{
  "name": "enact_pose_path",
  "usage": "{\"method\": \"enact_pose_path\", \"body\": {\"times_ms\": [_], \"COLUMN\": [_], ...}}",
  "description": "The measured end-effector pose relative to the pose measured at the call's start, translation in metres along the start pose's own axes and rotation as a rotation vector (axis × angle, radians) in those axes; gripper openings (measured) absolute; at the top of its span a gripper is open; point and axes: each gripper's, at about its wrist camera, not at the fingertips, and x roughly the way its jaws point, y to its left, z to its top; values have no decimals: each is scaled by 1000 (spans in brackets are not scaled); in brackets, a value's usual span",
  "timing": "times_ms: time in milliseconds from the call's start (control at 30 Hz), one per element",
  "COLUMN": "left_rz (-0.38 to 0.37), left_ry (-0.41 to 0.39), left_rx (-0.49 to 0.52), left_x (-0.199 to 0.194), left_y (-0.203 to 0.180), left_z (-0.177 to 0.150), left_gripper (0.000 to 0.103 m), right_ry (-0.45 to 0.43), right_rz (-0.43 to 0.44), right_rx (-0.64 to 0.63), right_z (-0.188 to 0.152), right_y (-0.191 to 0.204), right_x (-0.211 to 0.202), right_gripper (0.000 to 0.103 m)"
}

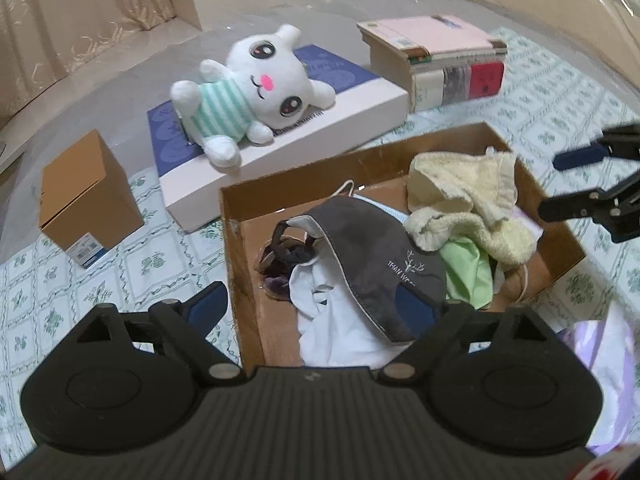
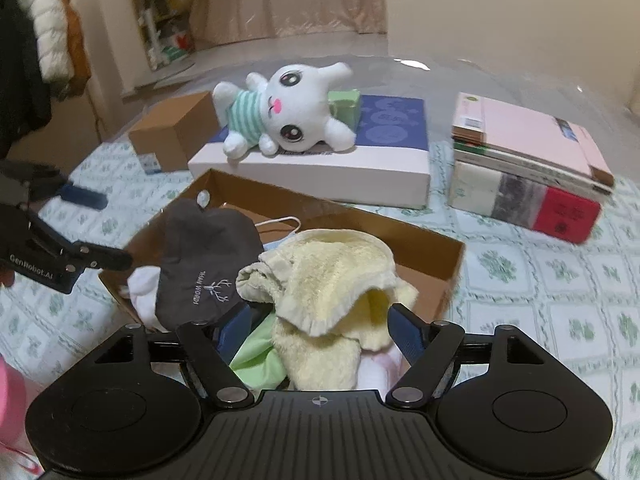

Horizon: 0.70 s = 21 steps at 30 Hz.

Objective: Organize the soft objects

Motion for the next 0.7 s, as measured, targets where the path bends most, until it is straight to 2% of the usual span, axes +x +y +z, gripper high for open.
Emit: {"method": "enact_pose_path", "body": {"times_ms": [167,367,500,600,700], "left_rz": [7,-4,10,45,33], "left_ry": [-67,-168,-225,-278,-314], "left_rx": [-77,-146,-152,-157,-182], "left_x": [-36,-92,-130,-157,-182], "left_y": [4,0,-10,-19,-28], "left_z": [-5,-25,-47,-66,-87], "left_gripper": [90,90,90,90,90], "right_ry": [-7,-60,-111,-134,-156], "right_rz": [-43,-48,-41,-79,-93], "right_rx": [51,74,87,77,95], "right_z": [-10,-24,-37,-47,-62], "right_y": [8,33,54,71,83], "right_x": [-31,-81,-114,-133,-152], "right_gripper": [76,76,76,76,76]}}
